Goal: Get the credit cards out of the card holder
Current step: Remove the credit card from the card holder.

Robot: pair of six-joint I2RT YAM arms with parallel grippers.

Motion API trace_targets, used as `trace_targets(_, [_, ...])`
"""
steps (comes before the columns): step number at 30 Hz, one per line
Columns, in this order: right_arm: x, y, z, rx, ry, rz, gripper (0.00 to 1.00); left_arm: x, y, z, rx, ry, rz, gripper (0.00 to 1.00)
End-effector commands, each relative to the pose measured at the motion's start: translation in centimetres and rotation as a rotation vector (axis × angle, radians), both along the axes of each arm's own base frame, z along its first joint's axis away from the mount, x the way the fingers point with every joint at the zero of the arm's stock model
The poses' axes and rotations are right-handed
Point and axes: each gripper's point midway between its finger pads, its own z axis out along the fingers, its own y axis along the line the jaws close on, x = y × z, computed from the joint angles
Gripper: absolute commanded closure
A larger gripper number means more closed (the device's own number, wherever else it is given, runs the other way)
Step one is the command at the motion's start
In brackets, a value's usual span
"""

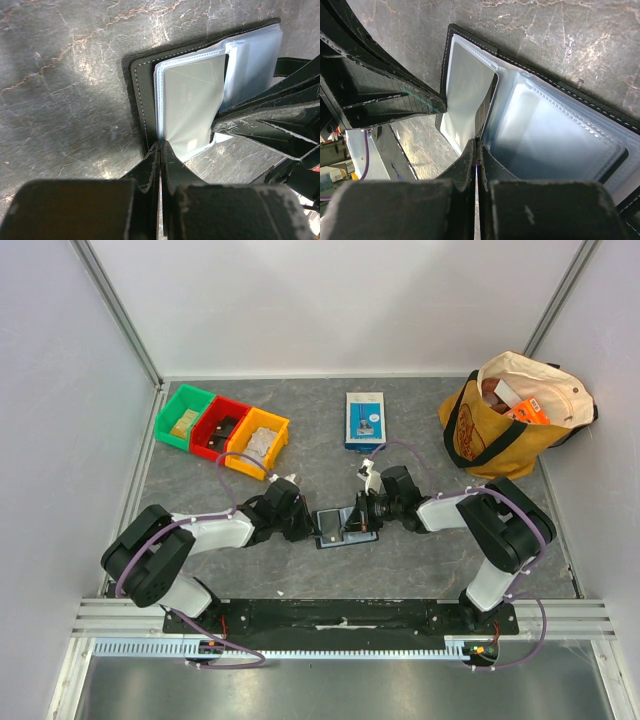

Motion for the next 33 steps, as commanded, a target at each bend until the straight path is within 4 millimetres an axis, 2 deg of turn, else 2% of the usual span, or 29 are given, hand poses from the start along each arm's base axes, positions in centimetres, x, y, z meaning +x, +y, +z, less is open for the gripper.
trace_targets(1, [0.7,0.9,1.1,0.034,-0.044,0.024,1.00,-1.6,1.5,-2.6,0.068,0.064,0.026,0.98])
trace_targets(4, [0.5,0.5,1.1,0.017,-0.043,0.024,1.00,-1.6,1.8,-2.6,0.079,0.059,0.035,0.98])
trace_targets(13, [1.7,-2.2,1.4,-0.066,-0.048,-0.043,1.00,-1.5,2.2,-2.6,0.095,0.051,0.040,0.98])
trace_targets(20, [1.8,-2.3,1.5,-0.074,-0.041,-0.048,1.00,-1.3,2.0,-1.7,0.086,0.030,0.031,0.98])
trace_targets(24, [1.9,-2.1,1.7,-0.070,-0.042,-0.043,1.00,-0.7,1.1,0.6,0.049,-0.017,0.012,0.87])
trace_targets(29, [1.9,-2.1,1.2,-0.074,-0.033,-0.044,1.00,0.2,-1.8,4.1,-0.024,-0.090,-0.040,0.80])
trace_targets(33, [1.9,-2.0,1.2,-0.071,-0.030,-0.045,1.00,0.8,-3.3,3.8,-0.025,-0.082,-0.072,0.79])
